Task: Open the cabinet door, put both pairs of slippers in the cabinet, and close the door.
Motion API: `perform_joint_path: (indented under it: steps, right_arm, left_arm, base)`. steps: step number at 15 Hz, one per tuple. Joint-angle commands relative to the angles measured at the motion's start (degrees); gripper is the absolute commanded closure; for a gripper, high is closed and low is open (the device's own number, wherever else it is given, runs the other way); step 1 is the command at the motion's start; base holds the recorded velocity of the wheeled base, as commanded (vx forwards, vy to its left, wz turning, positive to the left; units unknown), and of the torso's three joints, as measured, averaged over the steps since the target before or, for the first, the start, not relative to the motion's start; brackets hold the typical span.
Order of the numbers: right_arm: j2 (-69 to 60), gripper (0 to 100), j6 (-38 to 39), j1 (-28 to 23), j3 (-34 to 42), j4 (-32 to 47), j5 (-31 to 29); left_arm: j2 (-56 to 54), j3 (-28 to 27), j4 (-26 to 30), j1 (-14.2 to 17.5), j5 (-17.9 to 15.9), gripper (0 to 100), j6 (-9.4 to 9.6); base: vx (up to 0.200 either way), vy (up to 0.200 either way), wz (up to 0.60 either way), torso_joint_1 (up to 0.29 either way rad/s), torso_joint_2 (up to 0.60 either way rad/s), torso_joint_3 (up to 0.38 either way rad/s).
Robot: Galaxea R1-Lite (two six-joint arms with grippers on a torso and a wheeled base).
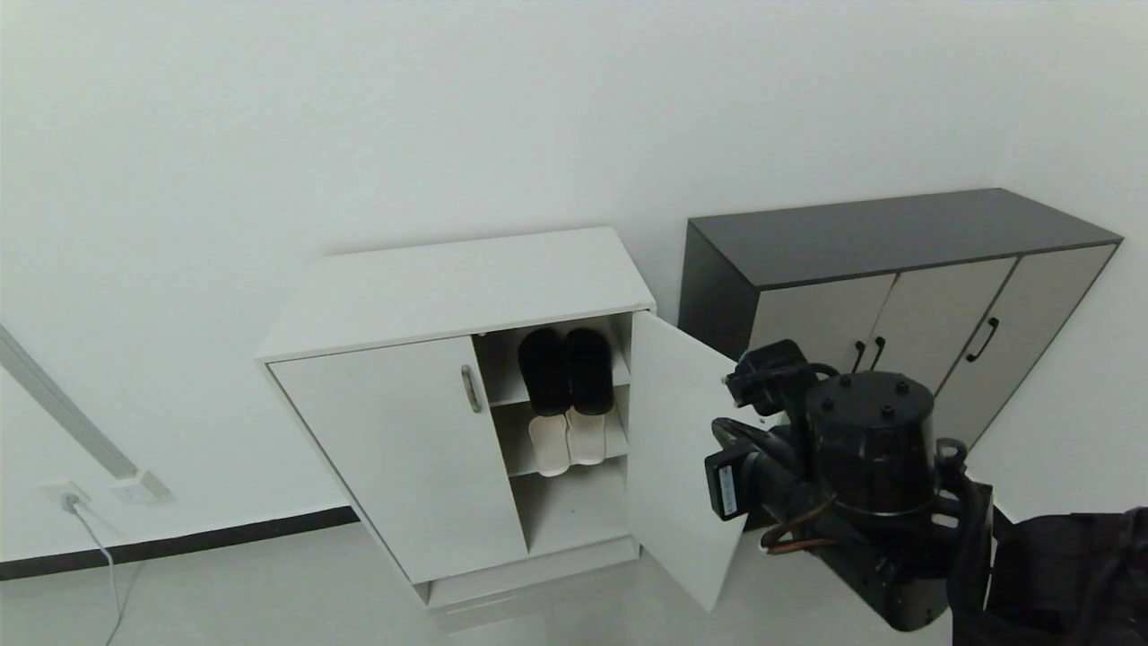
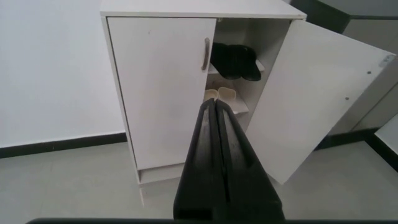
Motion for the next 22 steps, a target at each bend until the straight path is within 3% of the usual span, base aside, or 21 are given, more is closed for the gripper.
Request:
perform_joint_path:
  steps: [1, 2, 5, 8, 11, 22]
  right_arm:
    - [2.0, 100, -0.8, -5.1, -2.9, -0.4, 0.2]
    - [3.2, 100, -1.1, -7.4, -4.9, -0.4, 0.7]
    - [4.9, 100, -1.2, -14.1, -11.8, 1.5, 9.6]
    - [9.3, 100, 1.4, -19.8, -23.7, 12.1, 14.4]
    - [13.0, 100, 3.4, -22.3, -30.3, 17.3, 16.5]
    - [20.2, 100, 5.6, -26.2, -32.1, 18.6, 19.3]
  left_arm:
    - [0.0, 0.0, 0.0, 0.0, 0.0, 100, -0.04]
    - [0.0, 0.0, 0.0, 0.0, 0.0, 100, -0.04]
    - [0.0, 0.0, -0.1, 0.0, 0.0, 100, -0.04]
    - [0.0, 0.0, 0.0, 0.0, 0.0, 100, -0.04]
    - [0.0, 0.0, 0.0, -0.1, 0.0, 100, -0.04]
    - [0.0, 0.0, -0.1, 0.0, 0.0, 100, -0.04]
  base:
    - [0.0, 0.0, 0.0, 0.0, 0.0, 0.0]
    - [0.0, 0.0, 0.0, 0.0, 0.0, 0.0]
    - [0.0, 0.0, 0.0, 0.0, 0.0, 0.0]
    - [0.0, 0.0, 0.0, 0.0, 0.0, 0.0]
    - [0.0, 0.0, 0.0, 0.0, 0.0, 0.0]
    - [0.0, 0.0, 0.0, 0.0, 0.0, 0.0]
